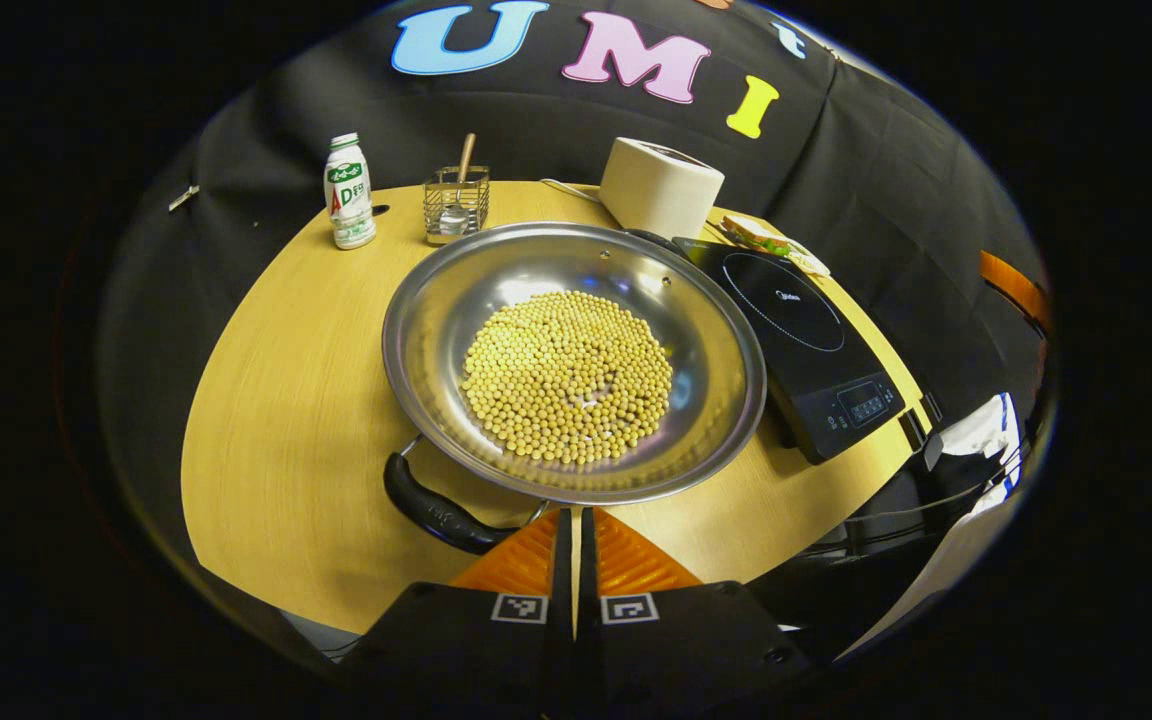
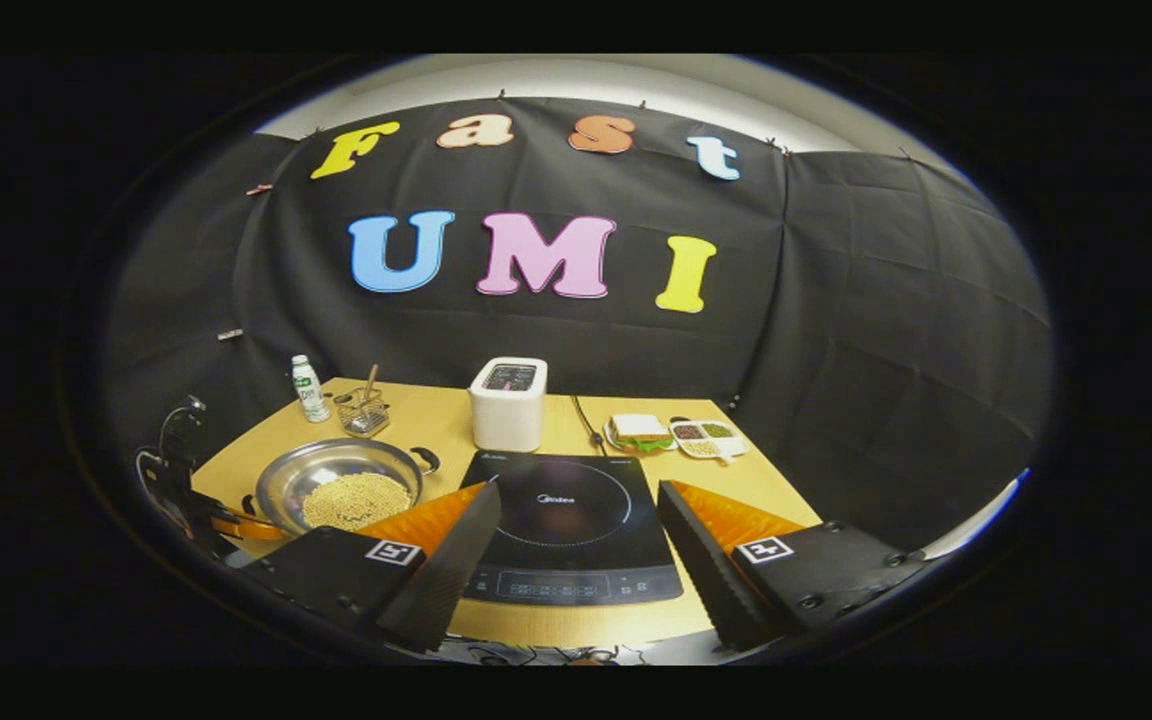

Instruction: First push the handle of the pot to place it horizontally, then grasp the pot with both hands and set it on the induction cooktop.

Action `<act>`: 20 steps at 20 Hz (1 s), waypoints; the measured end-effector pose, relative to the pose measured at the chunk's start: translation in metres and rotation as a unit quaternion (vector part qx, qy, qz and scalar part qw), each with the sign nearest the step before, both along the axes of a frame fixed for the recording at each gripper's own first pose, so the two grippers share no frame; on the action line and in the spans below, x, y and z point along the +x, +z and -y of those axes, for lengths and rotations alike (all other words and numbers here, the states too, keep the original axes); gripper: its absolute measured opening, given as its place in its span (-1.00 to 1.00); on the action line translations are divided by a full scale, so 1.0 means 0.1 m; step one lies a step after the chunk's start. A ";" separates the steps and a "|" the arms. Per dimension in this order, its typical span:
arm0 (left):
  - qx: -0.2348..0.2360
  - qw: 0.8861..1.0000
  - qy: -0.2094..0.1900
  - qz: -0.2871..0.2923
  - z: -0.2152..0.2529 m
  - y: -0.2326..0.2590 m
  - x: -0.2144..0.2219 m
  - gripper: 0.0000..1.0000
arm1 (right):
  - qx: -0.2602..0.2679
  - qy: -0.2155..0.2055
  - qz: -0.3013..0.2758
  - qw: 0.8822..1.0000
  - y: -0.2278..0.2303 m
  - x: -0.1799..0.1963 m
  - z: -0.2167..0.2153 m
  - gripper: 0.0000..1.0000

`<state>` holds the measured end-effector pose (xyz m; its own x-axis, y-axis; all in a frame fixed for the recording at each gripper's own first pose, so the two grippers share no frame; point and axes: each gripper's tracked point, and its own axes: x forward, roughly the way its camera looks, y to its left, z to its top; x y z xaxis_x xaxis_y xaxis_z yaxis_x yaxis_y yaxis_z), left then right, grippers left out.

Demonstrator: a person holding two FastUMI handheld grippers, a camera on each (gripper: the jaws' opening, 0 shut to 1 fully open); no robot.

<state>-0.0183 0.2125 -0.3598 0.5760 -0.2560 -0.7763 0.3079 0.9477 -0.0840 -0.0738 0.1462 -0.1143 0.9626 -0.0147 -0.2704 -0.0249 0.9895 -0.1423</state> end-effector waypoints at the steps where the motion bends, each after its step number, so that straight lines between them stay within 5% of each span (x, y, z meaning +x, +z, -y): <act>1: 0.004 1.000 0.002 0.000 -0.04 0.01 0.02 -0.90 | 0.004 -0.004 0.003 1.000 0.02 0.01 0.02 0.96; 20: 0.058 0.997 0.052 0.011 -0.73 -0.04 0.47 -0.90 | 0.021 -0.034 -0.007 0.999 0.02 0.09 0.14 0.96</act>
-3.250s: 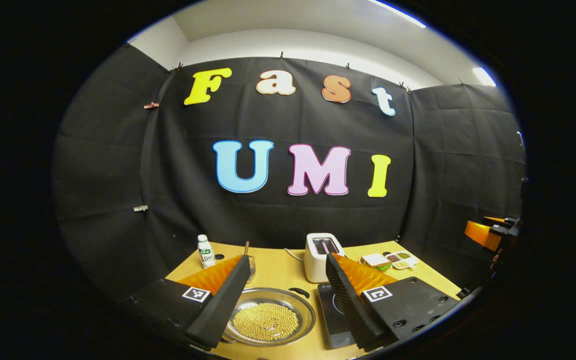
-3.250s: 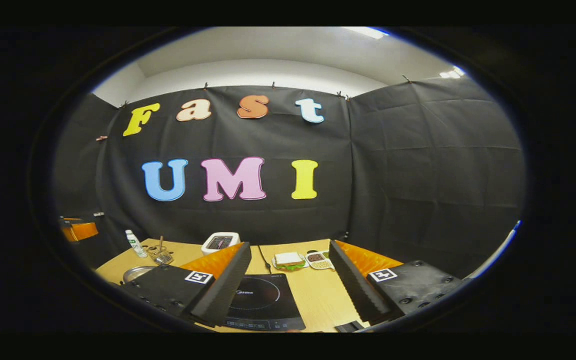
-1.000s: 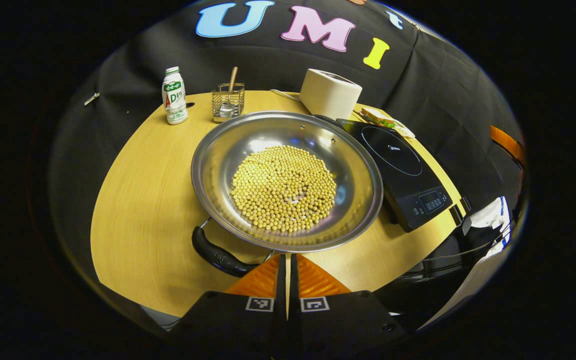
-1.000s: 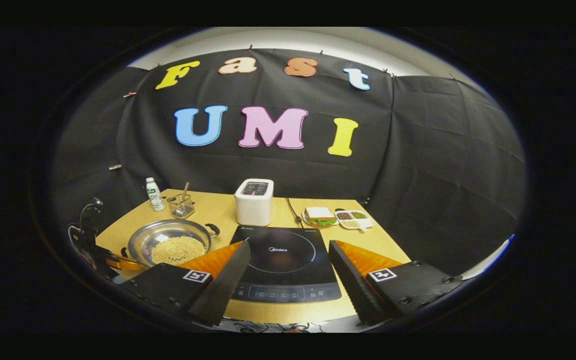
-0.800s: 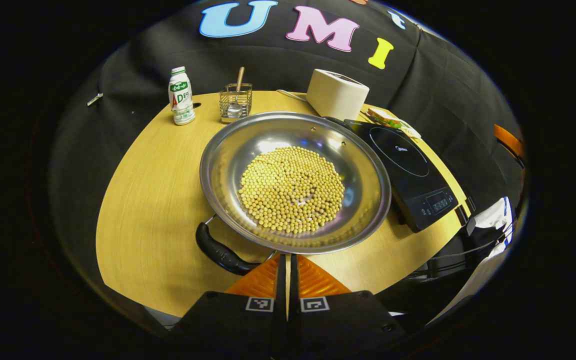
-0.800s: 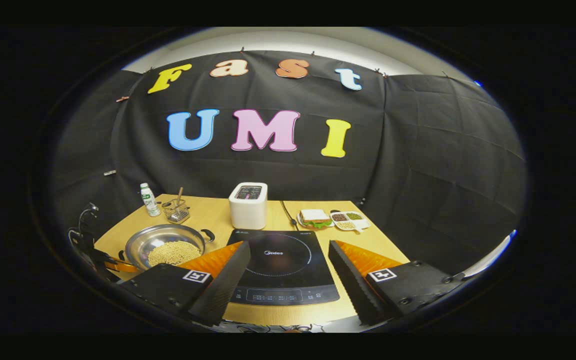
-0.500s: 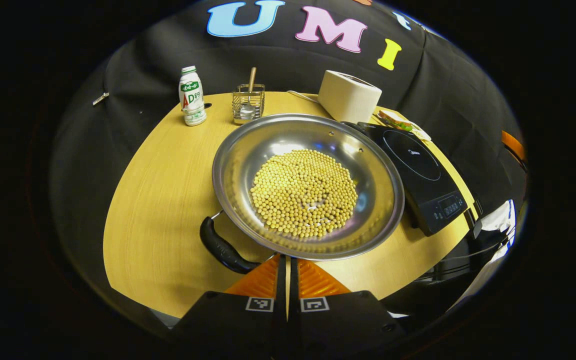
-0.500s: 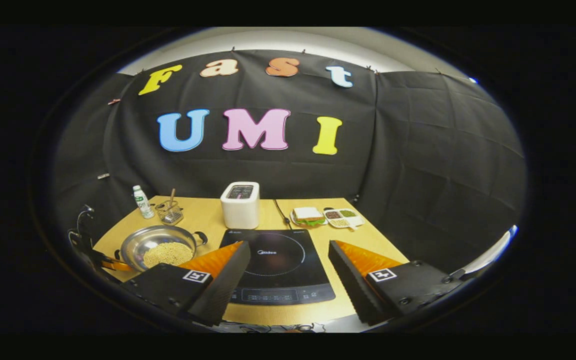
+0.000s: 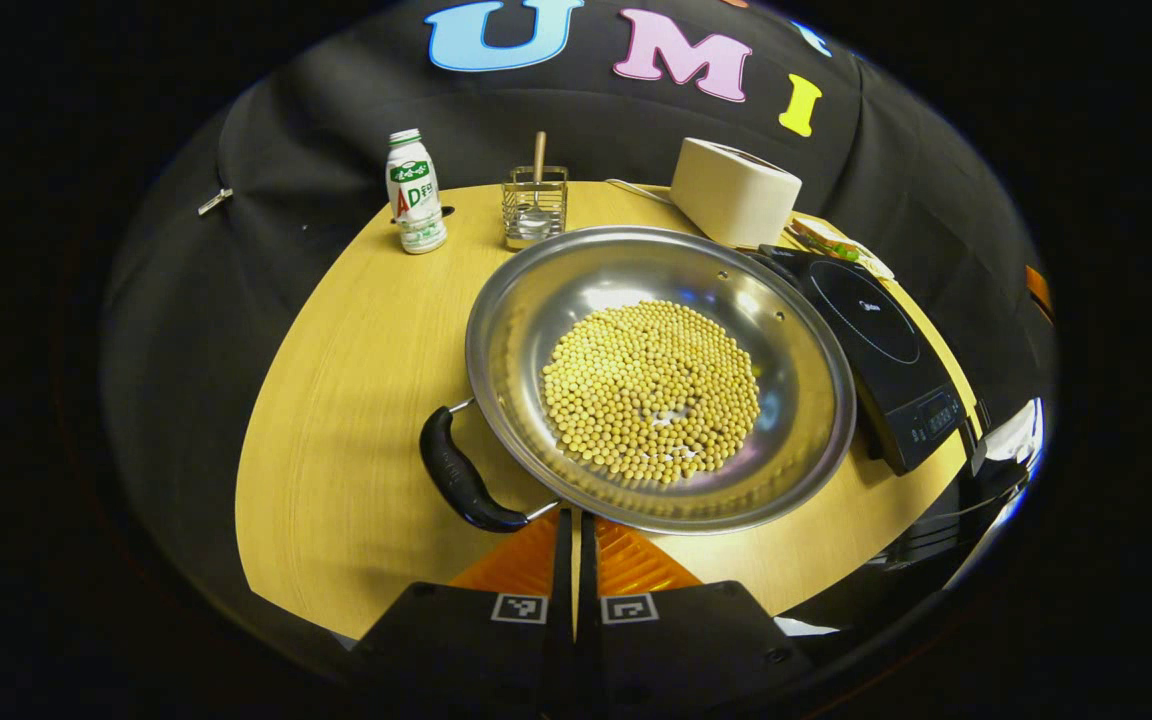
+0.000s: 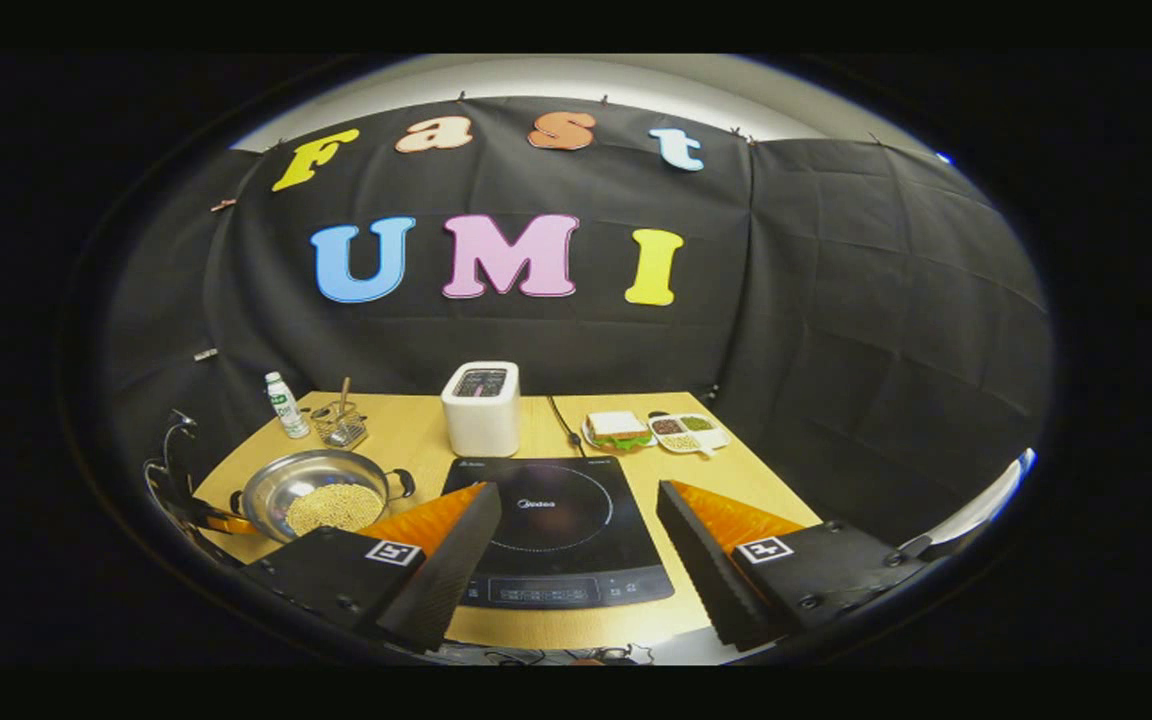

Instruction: First push the handle of the pot to place it horizontally, then grasp the pot with both hands and set it on the induction cooktop.

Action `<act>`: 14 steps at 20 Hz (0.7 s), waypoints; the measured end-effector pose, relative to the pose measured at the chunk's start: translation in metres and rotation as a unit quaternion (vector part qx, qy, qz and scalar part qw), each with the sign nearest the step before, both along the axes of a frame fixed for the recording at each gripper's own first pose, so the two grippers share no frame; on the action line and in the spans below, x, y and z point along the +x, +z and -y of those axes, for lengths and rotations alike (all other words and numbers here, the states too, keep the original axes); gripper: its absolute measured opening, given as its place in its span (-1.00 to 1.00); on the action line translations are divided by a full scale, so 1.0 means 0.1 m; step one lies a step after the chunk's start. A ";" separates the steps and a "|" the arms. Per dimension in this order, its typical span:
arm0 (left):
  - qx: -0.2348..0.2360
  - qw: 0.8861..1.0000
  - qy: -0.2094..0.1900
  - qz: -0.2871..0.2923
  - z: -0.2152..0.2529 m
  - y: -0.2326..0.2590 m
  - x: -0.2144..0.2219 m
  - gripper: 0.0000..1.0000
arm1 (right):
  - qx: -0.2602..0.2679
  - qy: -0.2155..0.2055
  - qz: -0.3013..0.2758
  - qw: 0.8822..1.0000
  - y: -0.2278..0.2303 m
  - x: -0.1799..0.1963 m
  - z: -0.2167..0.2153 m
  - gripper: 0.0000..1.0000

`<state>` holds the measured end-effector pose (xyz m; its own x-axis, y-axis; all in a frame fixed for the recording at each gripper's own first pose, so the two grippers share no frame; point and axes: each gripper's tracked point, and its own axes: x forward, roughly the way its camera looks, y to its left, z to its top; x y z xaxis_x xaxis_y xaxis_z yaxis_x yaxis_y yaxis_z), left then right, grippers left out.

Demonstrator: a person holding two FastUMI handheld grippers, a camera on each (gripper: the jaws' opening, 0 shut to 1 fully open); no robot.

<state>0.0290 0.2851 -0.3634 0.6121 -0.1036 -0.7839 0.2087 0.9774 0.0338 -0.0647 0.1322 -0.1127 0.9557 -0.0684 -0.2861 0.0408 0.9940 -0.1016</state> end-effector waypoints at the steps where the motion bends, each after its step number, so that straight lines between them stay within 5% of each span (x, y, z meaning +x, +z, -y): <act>1: 0.003 1.000 0.008 0.002 -0.06 0.01 0.03 -0.90 | 0.000 0.002 -0.002 1.000 -0.02 0.00 -0.01 0.96; 14: -0.031 0.995 0.091 0.026 -0.51 0.11 0.53 -0.90 | -0.013 0.012 -0.010 1.000 -0.10 0.06 -0.14 0.96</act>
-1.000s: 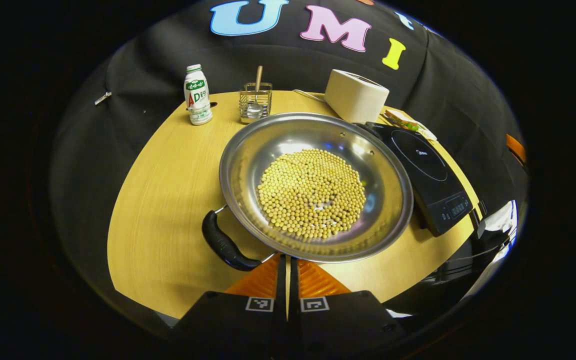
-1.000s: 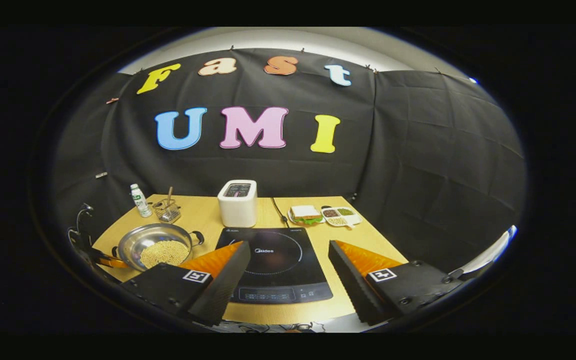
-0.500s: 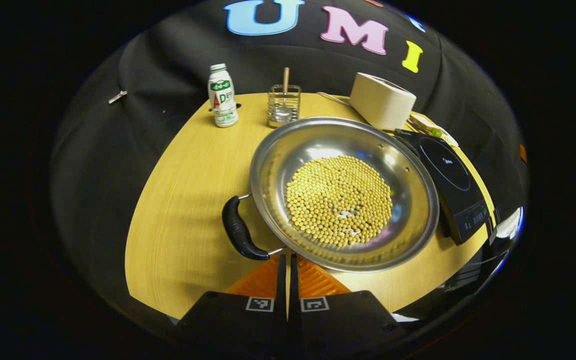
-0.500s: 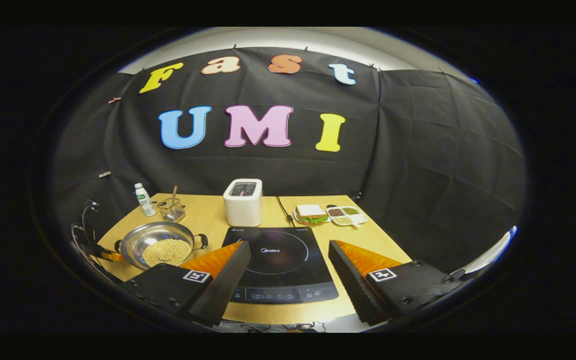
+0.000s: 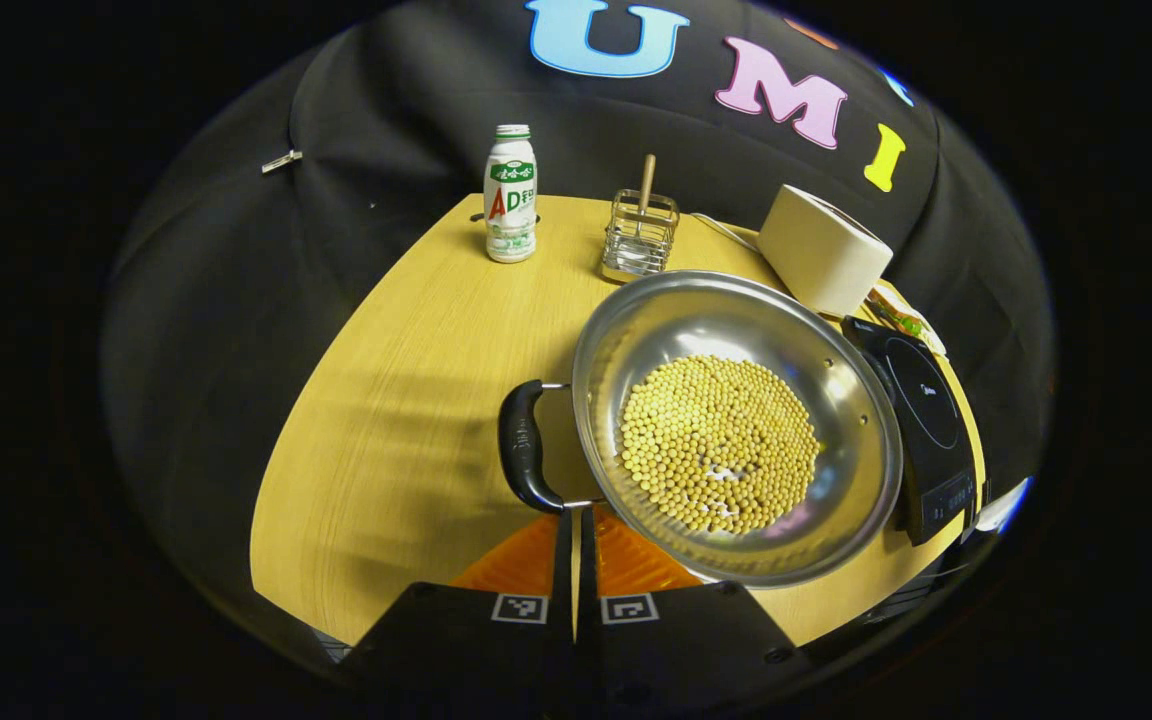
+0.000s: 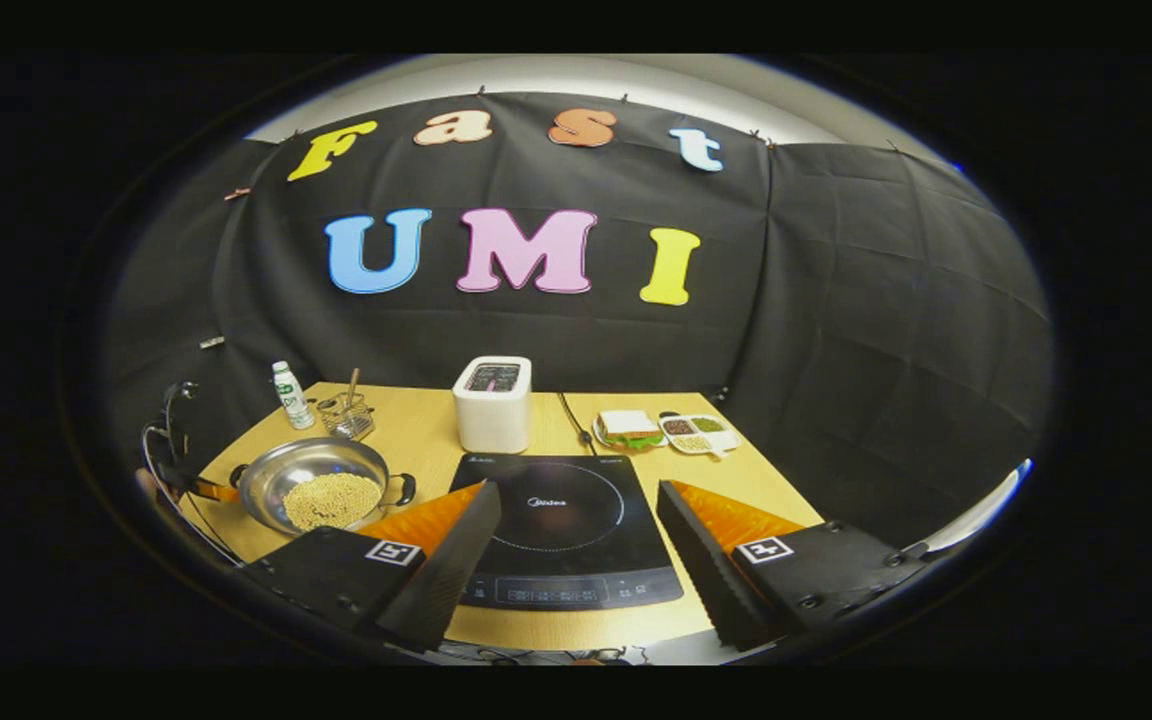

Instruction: First push the handle of the pot to place it horizontally, then grasp the pot with both hands and set it on the induction cooktop.

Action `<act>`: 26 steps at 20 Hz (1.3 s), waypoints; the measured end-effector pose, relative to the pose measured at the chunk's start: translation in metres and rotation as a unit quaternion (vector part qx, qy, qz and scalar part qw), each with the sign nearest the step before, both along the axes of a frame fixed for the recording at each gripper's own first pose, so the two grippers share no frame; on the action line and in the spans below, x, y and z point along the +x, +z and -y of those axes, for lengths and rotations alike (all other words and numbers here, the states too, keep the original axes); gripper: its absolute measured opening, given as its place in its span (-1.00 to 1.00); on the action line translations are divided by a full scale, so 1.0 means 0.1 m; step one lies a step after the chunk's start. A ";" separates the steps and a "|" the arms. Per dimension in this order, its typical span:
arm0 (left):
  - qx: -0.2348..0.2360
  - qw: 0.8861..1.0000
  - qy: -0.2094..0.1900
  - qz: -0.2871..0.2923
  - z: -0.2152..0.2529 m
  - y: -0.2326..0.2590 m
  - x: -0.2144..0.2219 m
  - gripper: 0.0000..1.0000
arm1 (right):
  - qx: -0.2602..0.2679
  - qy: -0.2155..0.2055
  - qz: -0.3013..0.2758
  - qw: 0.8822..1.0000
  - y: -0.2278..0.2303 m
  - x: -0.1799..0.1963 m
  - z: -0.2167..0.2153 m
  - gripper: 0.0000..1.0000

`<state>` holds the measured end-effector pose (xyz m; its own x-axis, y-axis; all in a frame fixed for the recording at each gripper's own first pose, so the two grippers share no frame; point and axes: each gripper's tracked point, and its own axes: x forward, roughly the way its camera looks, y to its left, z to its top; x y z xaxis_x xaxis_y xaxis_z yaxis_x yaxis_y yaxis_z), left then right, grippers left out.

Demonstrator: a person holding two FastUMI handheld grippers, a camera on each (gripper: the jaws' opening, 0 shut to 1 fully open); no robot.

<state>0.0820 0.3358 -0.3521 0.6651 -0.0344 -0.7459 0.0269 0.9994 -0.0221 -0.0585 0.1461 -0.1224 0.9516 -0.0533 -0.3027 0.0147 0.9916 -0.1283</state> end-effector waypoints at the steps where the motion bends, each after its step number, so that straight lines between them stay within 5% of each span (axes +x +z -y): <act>1: -0.001 1.000 0.002 0.001 -0.03 0.01 0.04 -0.90 | -0.001 -0.001 -0.002 1.000 -0.01 0.01 0.00 0.96; 11: 0.016 1.000 0.013 0.015 -0.20 0.05 0.28 -0.90 | -0.005 0.003 -0.021 1.000 -0.14 0.04 -0.08 0.96; 20: 0.026 0.994 0.075 0.071 -0.50 0.41 0.12 -0.84 | 0.037 0.049 -0.067 0.996 -0.43 0.28 -0.62 0.94; 26: -0.003 0.988 0.099 0.120 -0.61 0.82 0.21 0.87 | 0.042 0.097 -0.113 0.988 -0.79 0.57 -1.18 0.97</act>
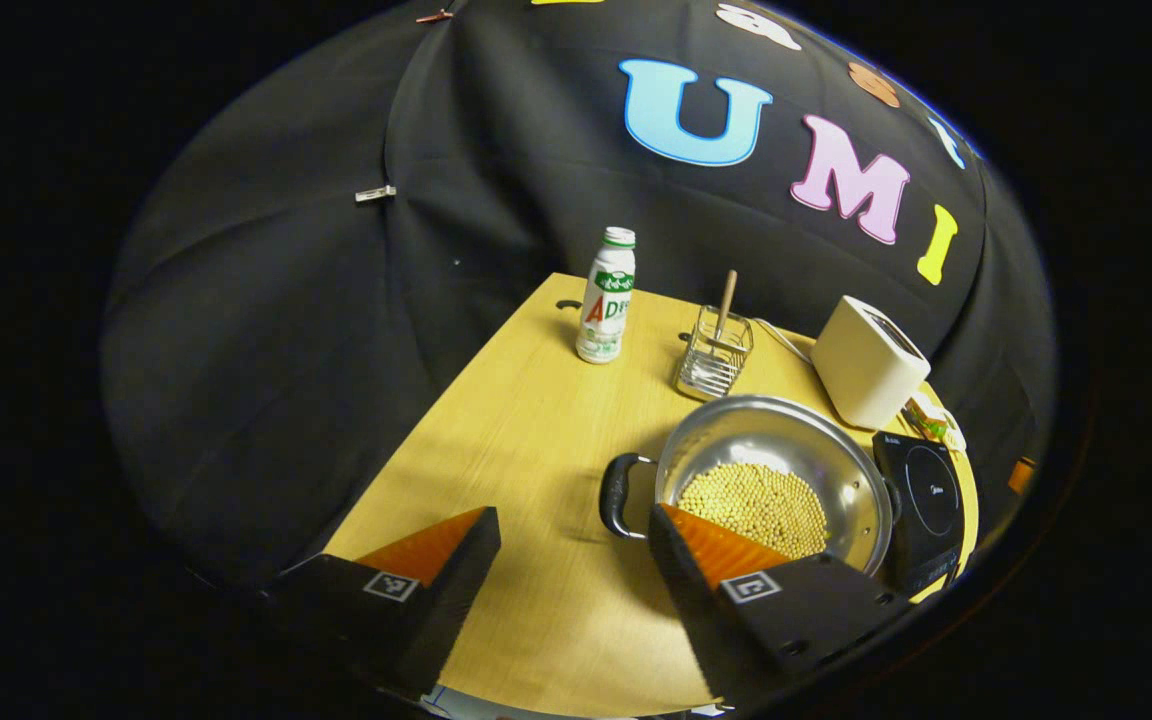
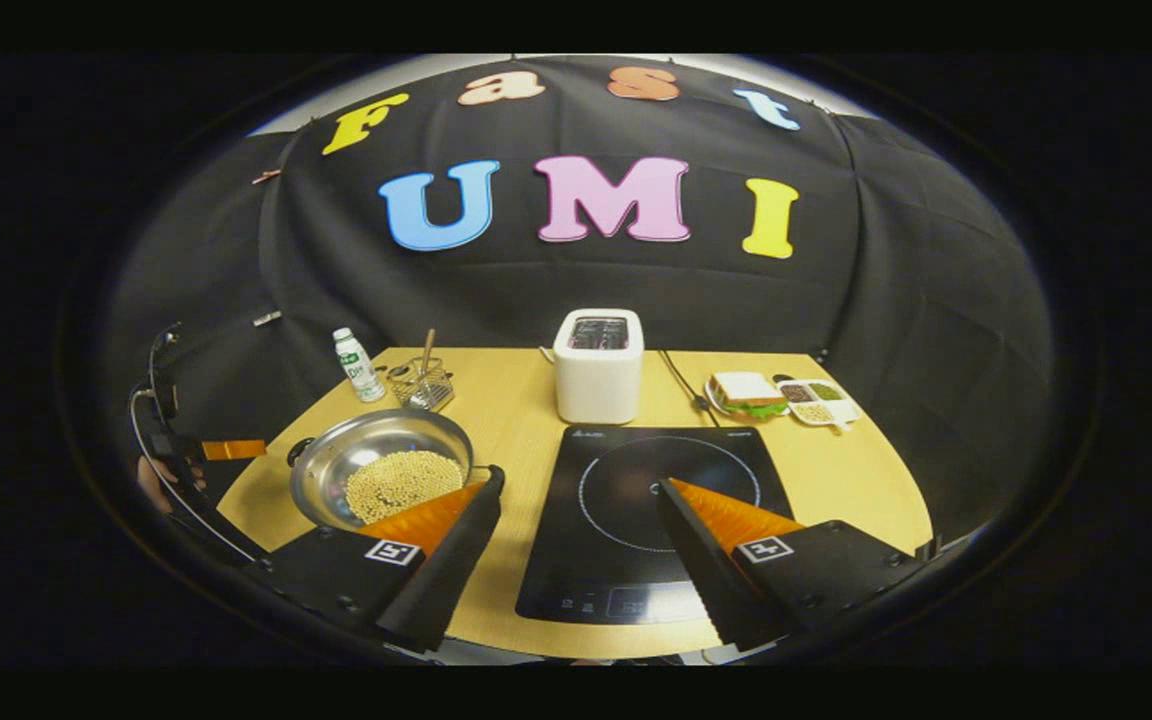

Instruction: First push the handle of the pot to place it horizontally, then grasp the pot with both hands and set it on the induction cooktop.

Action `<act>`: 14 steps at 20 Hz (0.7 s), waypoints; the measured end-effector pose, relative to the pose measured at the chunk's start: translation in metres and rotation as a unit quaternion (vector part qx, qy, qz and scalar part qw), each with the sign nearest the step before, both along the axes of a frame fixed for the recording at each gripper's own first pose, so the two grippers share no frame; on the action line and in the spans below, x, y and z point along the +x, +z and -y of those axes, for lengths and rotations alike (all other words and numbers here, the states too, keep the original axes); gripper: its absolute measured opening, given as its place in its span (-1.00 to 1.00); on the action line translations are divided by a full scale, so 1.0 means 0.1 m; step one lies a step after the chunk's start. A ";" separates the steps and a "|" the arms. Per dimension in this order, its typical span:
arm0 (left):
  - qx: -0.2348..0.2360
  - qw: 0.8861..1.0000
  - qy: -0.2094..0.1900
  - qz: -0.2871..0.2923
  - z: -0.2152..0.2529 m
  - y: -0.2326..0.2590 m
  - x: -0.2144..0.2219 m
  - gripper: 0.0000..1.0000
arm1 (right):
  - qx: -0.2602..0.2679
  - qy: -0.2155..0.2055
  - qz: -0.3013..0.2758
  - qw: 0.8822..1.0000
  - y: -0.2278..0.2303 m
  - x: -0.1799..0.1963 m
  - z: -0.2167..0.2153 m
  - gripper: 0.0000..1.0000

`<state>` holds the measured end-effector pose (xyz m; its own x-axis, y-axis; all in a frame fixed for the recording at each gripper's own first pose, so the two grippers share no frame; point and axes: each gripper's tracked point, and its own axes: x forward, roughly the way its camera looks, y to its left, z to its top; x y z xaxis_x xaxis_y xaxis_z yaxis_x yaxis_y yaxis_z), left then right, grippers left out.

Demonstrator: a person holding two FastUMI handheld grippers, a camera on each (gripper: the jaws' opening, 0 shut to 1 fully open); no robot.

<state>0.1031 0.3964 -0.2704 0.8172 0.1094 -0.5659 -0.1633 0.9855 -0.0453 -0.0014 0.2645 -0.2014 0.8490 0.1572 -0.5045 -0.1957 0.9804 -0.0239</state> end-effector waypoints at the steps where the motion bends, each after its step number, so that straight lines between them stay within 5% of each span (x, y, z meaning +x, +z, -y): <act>1: 0.006 1.000 -0.002 0.007 -0.02 0.01 0.04 0.92 | 0.004 0.005 -0.009 1.000 -0.08 0.06 -0.09 0.97; 14: -0.037 0.998 -0.041 0.009 0.23 -0.33 0.58 0.91 | 0.044 0.058 -0.092 0.993 -1.10 0.67 -1.08 0.99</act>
<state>0.1609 0.3737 -0.3029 0.8317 0.0011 -0.5552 -0.0813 0.9894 -0.1200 0.0652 0.3721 -0.3113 0.7167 0.2994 -0.6299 -0.3015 0.9474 0.1072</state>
